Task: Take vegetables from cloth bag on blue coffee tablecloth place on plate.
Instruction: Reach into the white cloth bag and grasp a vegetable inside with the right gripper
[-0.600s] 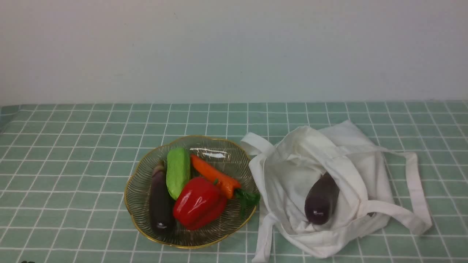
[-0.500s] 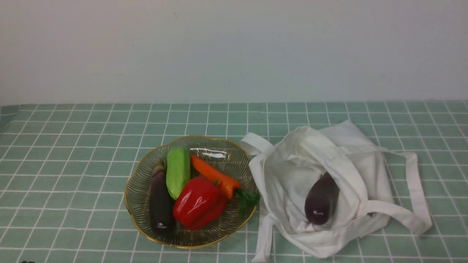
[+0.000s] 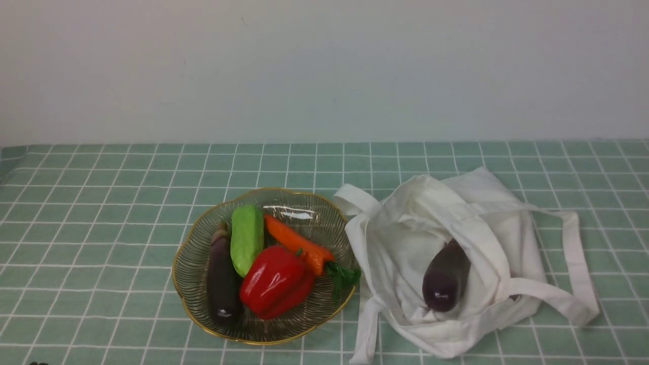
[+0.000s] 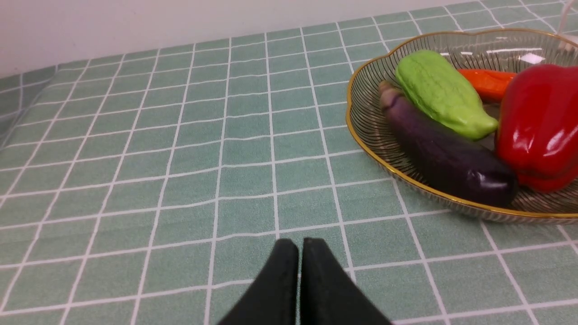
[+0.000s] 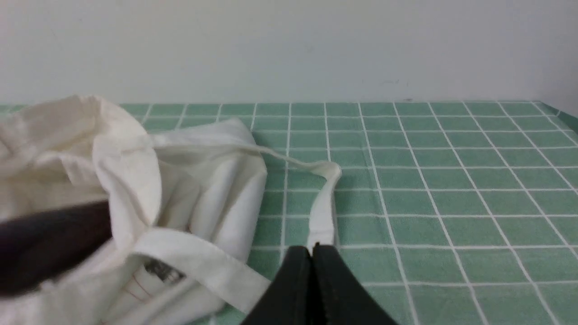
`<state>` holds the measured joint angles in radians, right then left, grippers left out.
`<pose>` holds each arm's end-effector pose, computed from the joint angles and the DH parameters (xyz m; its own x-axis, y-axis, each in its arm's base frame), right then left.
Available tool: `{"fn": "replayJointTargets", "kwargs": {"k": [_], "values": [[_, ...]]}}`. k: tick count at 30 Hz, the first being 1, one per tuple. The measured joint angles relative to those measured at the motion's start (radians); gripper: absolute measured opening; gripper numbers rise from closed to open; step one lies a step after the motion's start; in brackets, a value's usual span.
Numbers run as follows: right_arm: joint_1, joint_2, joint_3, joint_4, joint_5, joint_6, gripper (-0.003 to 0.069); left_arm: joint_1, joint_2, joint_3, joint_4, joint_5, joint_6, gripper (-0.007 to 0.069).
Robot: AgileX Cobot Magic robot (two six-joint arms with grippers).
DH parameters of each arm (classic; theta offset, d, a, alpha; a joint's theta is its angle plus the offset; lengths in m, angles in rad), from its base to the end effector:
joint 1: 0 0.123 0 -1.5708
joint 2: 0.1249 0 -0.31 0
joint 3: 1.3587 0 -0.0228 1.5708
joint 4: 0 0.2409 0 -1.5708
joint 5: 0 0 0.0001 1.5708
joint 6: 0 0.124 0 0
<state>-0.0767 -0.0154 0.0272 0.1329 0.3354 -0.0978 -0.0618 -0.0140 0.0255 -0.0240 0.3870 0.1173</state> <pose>0.0504 0.0016 0.1661 -0.2526 0.0472 -0.9664 0.0415 0.9984 0.0379 0.0482 -0.0041 0.1602 -0.2976 0.1135 -0.9479 0.0991 0.9912 0.0876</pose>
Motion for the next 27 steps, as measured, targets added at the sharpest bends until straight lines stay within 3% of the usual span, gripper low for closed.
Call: {"fn": "replayJointTargets", "kwargs": {"k": [8, 16, 21, 27], "values": [[0.008, 0.0, 0.003, 0.521, -0.308, 0.2, -0.0015, 0.0, 0.0, 0.0, 0.0, 0.0, 0.0, -0.0008], [0.008, 0.0, 0.003, 0.775, -0.405, 0.265, -0.0015, 0.0, 0.0, 0.0, 0.0, 0.0, 0.0, -0.0008], [0.011, 0.078, -0.221, 0.708, -0.207, 0.17, -0.0015, 0.0, 0.0, 0.0, 0.0, 0.0, 0.0, -0.0008], [0.011, 0.54, -0.66, 0.616, 0.281, -0.06, -0.0015, 0.0, 0.0, 0.0, 0.0, 0.0, 0.0, -0.0008]]}}
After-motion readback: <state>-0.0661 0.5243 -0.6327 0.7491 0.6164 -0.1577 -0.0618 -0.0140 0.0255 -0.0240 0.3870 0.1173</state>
